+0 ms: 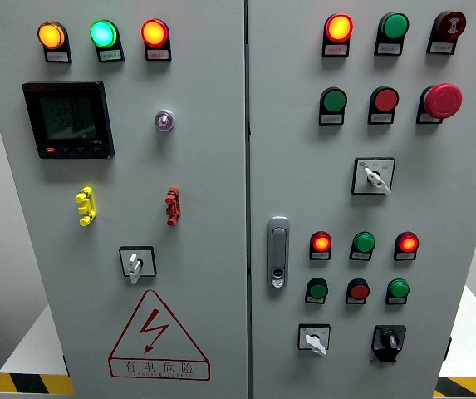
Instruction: Turn on light switch 1
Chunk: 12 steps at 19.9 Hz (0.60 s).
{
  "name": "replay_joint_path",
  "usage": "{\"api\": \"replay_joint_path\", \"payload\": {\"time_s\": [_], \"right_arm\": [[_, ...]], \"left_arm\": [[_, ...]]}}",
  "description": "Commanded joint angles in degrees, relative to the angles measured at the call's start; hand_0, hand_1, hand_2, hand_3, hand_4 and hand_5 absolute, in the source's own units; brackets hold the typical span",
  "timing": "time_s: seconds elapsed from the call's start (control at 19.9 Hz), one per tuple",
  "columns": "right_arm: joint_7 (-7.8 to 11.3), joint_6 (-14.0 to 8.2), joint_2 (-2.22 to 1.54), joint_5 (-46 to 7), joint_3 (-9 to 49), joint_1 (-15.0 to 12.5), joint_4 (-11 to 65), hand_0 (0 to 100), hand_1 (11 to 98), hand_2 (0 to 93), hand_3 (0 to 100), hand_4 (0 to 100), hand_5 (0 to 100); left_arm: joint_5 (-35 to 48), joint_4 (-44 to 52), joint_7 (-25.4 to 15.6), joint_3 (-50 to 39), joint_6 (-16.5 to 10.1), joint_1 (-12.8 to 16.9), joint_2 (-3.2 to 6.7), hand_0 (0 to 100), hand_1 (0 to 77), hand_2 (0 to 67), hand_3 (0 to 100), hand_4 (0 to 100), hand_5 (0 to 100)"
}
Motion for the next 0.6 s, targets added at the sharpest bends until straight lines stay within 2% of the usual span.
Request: {"api": "replay_joint_path", "payload": {"time_s": [0.0,0.45,0.55], "right_arm": [[0.03,0.0,0.00,0.0,-0.1,0.0,0.0,0,22.3,0.0,11,23,15],[0.03,0.0,0.00,0.0,0.0,0.0,0.0,0,22.3,0.0,11,23,15],[0.03,0.0,0.00,0.0,0.0,0.0,0.0,0,22.2,0.0,11,23,15]], "left_arm": [[0.2,-0.2,0.0,0.1,0.0,0.0,0.00,0,5.1,1.5,0,0,1],[0.9,-0.2,0.0,-0.6,0.1,0.0,0.00,0,4.7,1.3,0,0,1],[2.4,-0.1,0.1,-3.3,0.1,0.0,0.00,0,4.8,1.3,0,0,1]]}}
